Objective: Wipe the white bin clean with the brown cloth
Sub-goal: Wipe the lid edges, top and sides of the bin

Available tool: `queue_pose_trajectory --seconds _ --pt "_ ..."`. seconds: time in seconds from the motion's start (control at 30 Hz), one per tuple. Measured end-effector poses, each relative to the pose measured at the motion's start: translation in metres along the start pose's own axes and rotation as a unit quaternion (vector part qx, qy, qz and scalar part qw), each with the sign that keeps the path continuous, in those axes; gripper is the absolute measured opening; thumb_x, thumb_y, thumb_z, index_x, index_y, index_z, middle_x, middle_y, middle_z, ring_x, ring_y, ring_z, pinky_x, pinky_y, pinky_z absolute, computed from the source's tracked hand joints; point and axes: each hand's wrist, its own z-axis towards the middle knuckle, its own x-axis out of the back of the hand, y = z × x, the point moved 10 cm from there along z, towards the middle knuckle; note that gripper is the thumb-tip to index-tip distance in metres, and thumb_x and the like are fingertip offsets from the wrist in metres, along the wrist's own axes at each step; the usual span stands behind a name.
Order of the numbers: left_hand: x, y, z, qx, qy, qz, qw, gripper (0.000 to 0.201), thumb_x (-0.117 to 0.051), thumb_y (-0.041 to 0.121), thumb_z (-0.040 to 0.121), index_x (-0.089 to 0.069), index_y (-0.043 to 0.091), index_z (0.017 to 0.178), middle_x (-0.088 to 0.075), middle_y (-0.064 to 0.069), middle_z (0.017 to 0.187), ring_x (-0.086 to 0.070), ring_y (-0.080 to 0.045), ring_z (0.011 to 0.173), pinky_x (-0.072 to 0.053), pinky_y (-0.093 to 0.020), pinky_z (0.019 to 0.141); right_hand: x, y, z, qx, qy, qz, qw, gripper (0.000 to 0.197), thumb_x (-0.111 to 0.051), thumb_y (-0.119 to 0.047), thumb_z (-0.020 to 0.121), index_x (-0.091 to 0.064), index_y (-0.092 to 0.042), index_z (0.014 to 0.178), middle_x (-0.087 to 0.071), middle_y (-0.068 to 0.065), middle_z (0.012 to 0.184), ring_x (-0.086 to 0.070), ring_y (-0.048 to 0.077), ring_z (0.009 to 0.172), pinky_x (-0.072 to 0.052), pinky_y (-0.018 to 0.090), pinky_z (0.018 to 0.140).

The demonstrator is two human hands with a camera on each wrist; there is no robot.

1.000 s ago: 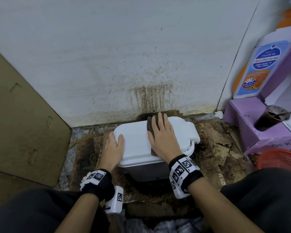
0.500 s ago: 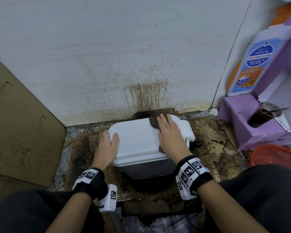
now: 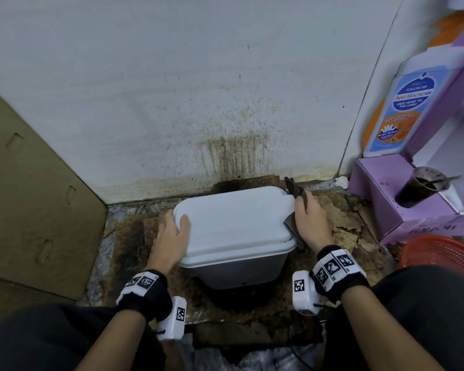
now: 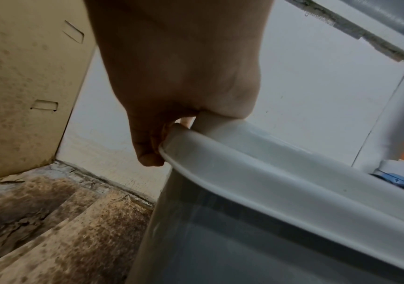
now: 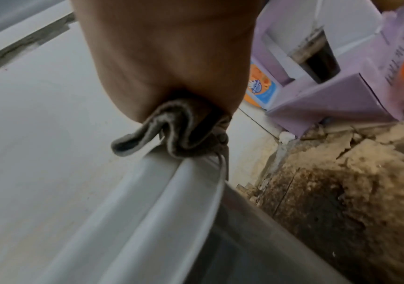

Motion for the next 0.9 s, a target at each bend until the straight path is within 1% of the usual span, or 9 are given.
queue_pose_trajectory --seconds 0.2,0.33,0.43,0.57,0.63,0.7,0.77,0.83,0.9 --pt "0.0 0.001 -0.001 0.005 0.003 0.004 1.0 0.08 -0.021 0.086 0.088 -0.022 0.04 0.154 -0.045 -0.011 0.158 -0.049 -0.038 0.138 -0.039 -0.059 0.114 0.001 0.019 0.007 -0.065 -0.008 0.053 0.996 0.031 -0.037 -0.028 0.109 -0.059 -0.013 0.122 -0.063 0.008 0.115 -0.057 0.028 0.112 -0.037 0.033 0.086" --pt "0.002 0.005 0.0 0.006 0.01 0.001 1.0 0.083 -0.024 0.089 0.087 -0.026 0.038 0.153 -0.048 -0.011 0.156 -0.05 -0.038 0.137 -0.039 -0.056 0.114 0.002 0.022 0.007 -0.074 -0.016 0.061 0.995 0.034 -0.038 -0.031 0.108 -0.059 -0.013 0.127 -0.064 0.008 0.121 -0.057 0.027 0.115 -0.039 0.035 0.088" --pt "0.006 0.016 0.0 -0.017 0.006 0.007 1.0 0.085 -0.028 0.087 0.09 -0.025 0.034 0.156 -0.046 -0.01 0.158 -0.048 -0.036 0.139 -0.039 -0.054 0.114 0.003 0.03 0.0 -0.09 -0.007 0.076 0.993 0.04 -0.037 -0.035 0.107 -0.055 -0.013 0.135 -0.061 0.012 0.131 -0.055 0.031 0.123 -0.043 0.042 0.098" --pt "0.019 0.041 0.009 -0.073 0.0 0.02 0.997 0.072 -0.035 0.074 0.101 -0.031 0.03 0.158 -0.044 -0.003 0.161 -0.047 -0.029 0.143 -0.038 -0.048 0.114 0.007 0.043 -0.025 -0.122 0.047 0.09 0.987 0.04 -0.035 -0.032 0.108 -0.056 -0.011 0.135 -0.062 0.013 0.128 -0.056 0.034 0.121 -0.044 0.044 0.101" --pt "0.022 0.047 0.018 -0.091 -0.014 0.025 0.995 0.071 -0.036 0.074 0.101 -0.034 0.031 0.157 -0.045 0.0 0.161 -0.046 -0.025 0.143 -0.038 -0.046 0.113 0.005 0.045 -0.041 -0.137 0.063 0.097 0.984 0.042 -0.034 -0.032 0.108 -0.053 -0.013 0.14 -0.06 0.012 0.132 -0.054 0.034 0.124 -0.044 0.045 0.105" --pt "0.021 0.044 0.027 -0.091 -0.034 0.041 0.994 0.075 -0.034 0.079 0.097 -0.033 0.034 0.157 -0.045 -0.001 0.161 -0.047 -0.026 0.143 -0.037 -0.049 0.115 0.0 0.046 -0.049 -0.146 0.059 0.105 0.982 0.042 -0.033 -0.032 0.109 -0.052 -0.013 0.141 -0.06 0.011 0.132 -0.053 0.033 0.123 -0.043 0.041 0.101" --pt "0.018 0.036 0.033 -0.077 -0.044 0.051 0.995 0.076 -0.031 0.081 0.096 -0.032 0.035 0.156 -0.045 -0.003 0.161 -0.047 -0.027 0.142 -0.037 -0.052 0.115 -0.003 0.04 -0.05 -0.134 0.041 0.087 0.986 0.04 -0.033 -0.03 0.11 -0.052 -0.012 0.139 -0.059 0.008 0.123 -0.053 0.029 0.118 -0.038 0.034 0.092" --pt "0.018 0.032 0.034 -0.07 -0.034 0.061 0.995 0.075 -0.029 0.08 0.097 -0.035 0.034 0.154 -0.048 -0.003 0.158 -0.05 -0.028 0.139 -0.039 -0.053 0.114 -0.003 0.037 -0.046 -0.124 0.026 0.062 0.99 0.037 -0.033 -0.028 0.11 -0.051 -0.011 0.138 -0.054 0.004 0.115 -0.051 0.023 0.112 -0.033 0.03 0.09" --pt "0.022 0.031 0.032 -0.06 -0.003 0.1 0.993 0.073 -0.024 0.08 0.097 -0.04 0.031 0.149 -0.055 -0.006 0.152 -0.054 -0.031 0.134 -0.041 -0.055 0.109 -0.003 0.034 -0.039 -0.116 0.01 0.052 0.992 0.036 -0.033 -0.028 0.11 -0.05 -0.012 0.138 -0.053 0.003 0.116 -0.049 0.021 0.112 -0.032 0.029 0.091"
